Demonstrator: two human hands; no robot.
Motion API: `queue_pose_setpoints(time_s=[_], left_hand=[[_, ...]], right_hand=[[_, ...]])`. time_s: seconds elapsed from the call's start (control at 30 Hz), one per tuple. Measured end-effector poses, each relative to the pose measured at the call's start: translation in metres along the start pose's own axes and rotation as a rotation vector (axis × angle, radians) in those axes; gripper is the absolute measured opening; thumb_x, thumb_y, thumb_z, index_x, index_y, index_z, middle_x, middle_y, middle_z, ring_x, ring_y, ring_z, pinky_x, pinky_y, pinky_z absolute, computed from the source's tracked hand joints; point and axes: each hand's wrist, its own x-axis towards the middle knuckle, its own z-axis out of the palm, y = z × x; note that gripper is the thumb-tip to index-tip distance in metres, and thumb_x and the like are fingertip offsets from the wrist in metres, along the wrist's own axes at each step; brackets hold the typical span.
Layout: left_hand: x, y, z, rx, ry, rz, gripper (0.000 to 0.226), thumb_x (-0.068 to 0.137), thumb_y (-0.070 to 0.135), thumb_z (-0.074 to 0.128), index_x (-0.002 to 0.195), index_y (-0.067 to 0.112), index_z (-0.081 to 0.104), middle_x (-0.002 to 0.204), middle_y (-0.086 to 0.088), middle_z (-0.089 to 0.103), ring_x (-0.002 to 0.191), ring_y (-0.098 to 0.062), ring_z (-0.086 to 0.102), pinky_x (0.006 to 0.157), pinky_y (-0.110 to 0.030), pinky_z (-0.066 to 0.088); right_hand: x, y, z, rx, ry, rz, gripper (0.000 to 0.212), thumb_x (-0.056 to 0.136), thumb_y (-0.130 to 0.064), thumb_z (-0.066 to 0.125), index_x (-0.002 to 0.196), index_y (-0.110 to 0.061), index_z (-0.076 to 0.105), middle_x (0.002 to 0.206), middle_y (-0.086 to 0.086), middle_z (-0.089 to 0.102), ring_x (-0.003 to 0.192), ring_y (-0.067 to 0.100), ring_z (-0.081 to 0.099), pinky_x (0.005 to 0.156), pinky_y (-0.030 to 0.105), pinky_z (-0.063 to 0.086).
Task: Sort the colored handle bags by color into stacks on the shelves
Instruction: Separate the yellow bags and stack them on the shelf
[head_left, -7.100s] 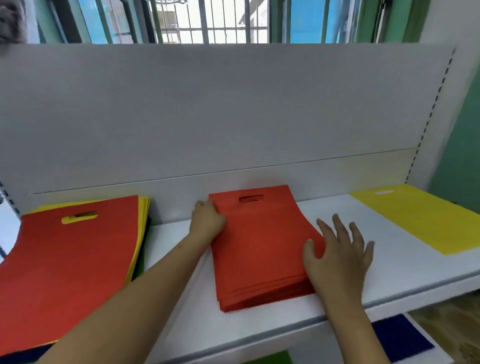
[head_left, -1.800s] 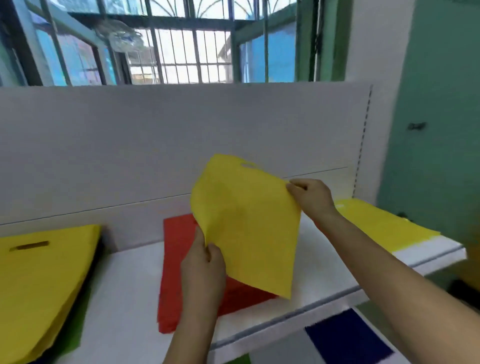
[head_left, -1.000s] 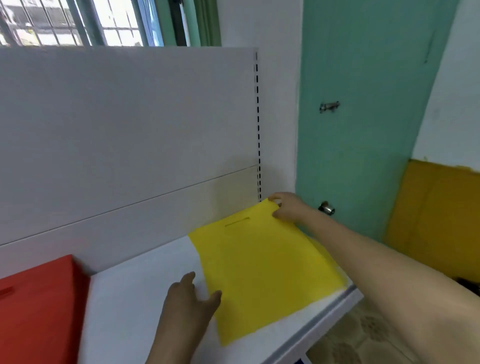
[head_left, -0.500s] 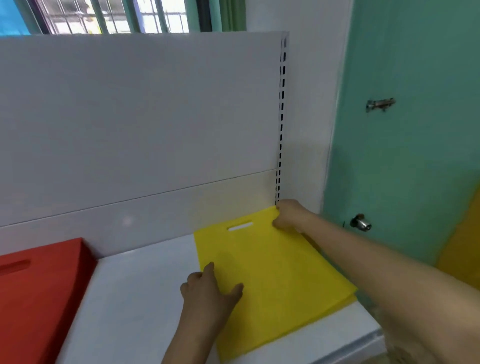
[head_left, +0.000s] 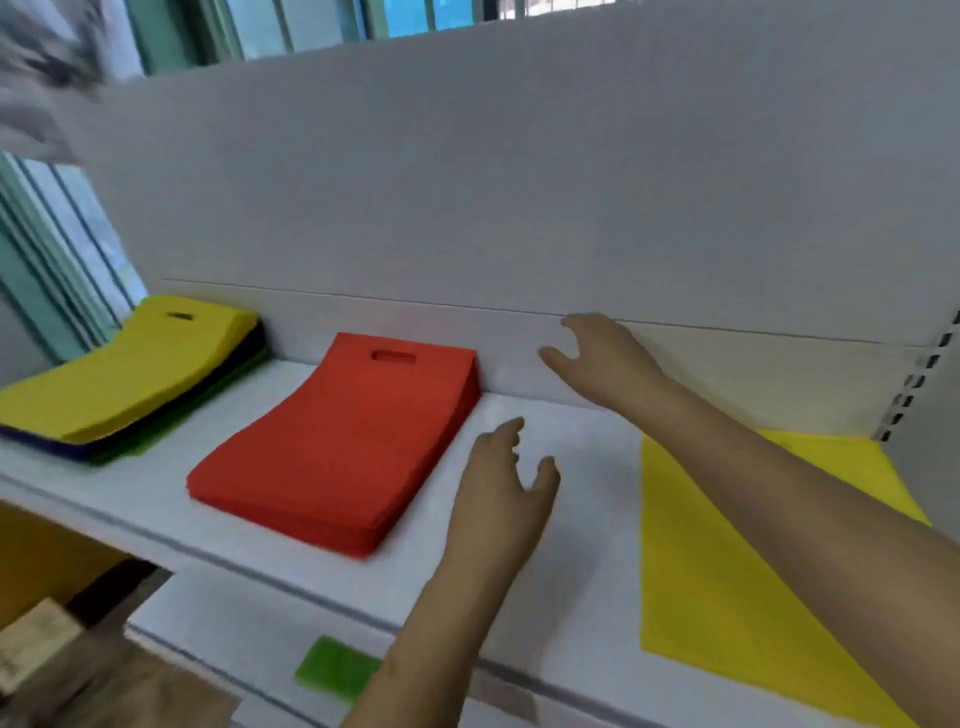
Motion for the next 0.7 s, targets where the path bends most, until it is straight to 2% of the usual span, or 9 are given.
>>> queue_pose_setpoints(time_s=[0.23, 0.33, 0.4, 0.53, 0.6, 0.7], left_hand=[[-0.002, -0.074, -0.147, -0.056, 0.437, 0.017, 0.037, 0.094, 0.028, 0.058, 0.131, 0.026, 0.056, 0.115, 0.014, 0.057, 0.103, 0.000, 0.056, 0.089, -0.029, 0.050], [0.003, -0.118, -0.221, -0.096, 0.535, 0.006, 0.033, 0.095, 0.028, 0.055, 0.128, 0.029, 0.057, 0.112, 0.017, 0.056, 0.104, 0.002, 0.055, 0.087, -0.024, 0.049], [0.008, -0.152, -0.271, -0.070, 0.574, -0.015, 0.033, 0.096, 0.030, 0.055, 0.129, 0.030, 0.056, 0.115, 0.017, 0.054, 0.106, 0.003, 0.053, 0.086, -0.020, 0.046], [0.022, -0.222, -0.355, 0.010, 0.581, -0.105, 0.040, 0.096, 0.035, 0.055, 0.135, 0.027, 0.051, 0.124, 0.011, 0.052, 0.110, -0.003, 0.052, 0.090, -0.023, 0.045], [0.033, -0.254, -0.386, 0.053, 0.548, -0.159, 0.044, 0.097, 0.037, 0.054, 0.139, 0.025, 0.048, 0.128, 0.007, 0.051, 0.115, -0.007, 0.050, 0.092, -0.024, 0.043], [0.054, -0.299, -0.421, 0.098, 0.519, -0.226, 0.050, 0.096, 0.040, 0.053, 0.142, 0.021, 0.046, 0.136, 0.002, 0.049, 0.125, -0.014, 0.045, 0.100, -0.031, 0.042]], right_hand=[[0.046, -0.163, 0.071, 0.153, 0.035, -0.161, 0.070, 0.094, -0.051, 0.050, 0.147, -0.008, 0.035, 0.147, 0.016, 0.040, 0.137, 0.029, 0.036, 0.113, 0.038, 0.030], [0.061, -0.252, 0.111, 0.170, 0.028, -0.214, 0.068, 0.095, -0.050, 0.049, 0.146, -0.007, 0.033, 0.148, 0.016, 0.038, 0.137, 0.030, 0.035, 0.111, 0.039, 0.029], [0.070, -0.308, 0.141, 0.170, 0.004, -0.225, 0.067, 0.095, -0.050, 0.049, 0.144, -0.006, 0.036, 0.145, 0.017, 0.040, 0.134, 0.034, 0.038, 0.108, 0.041, 0.032], [0.090, -0.391, 0.195, 0.105, -0.043, -0.238, 0.063, 0.093, -0.054, 0.049, 0.133, -0.006, 0.042, 0.138, 0.019, 0.044, 0.122, 0.039, 0.044, 0.094, 0.044, 0.041], [0.099, -0.419, 0.215, 0.065, -0.071, -0.219, 0.073, 0.094, -0.058, 0.044, 0.142, -0.005, 0.034, 0.145, 0.020, 0.037, 0.128, 0.040, 0.039, 0.098, 0.046, 0.040], [0.116, -0.445, 0.239, -0.008, -0.129, -0.158, 0.084, 0.094, -0.061, 0.040, 0.153, -0.005, 0.016, 0.156, 0.018, 0.021, 0.142, 0.039, 0.022, 0.109, 0.049, 0.032]])
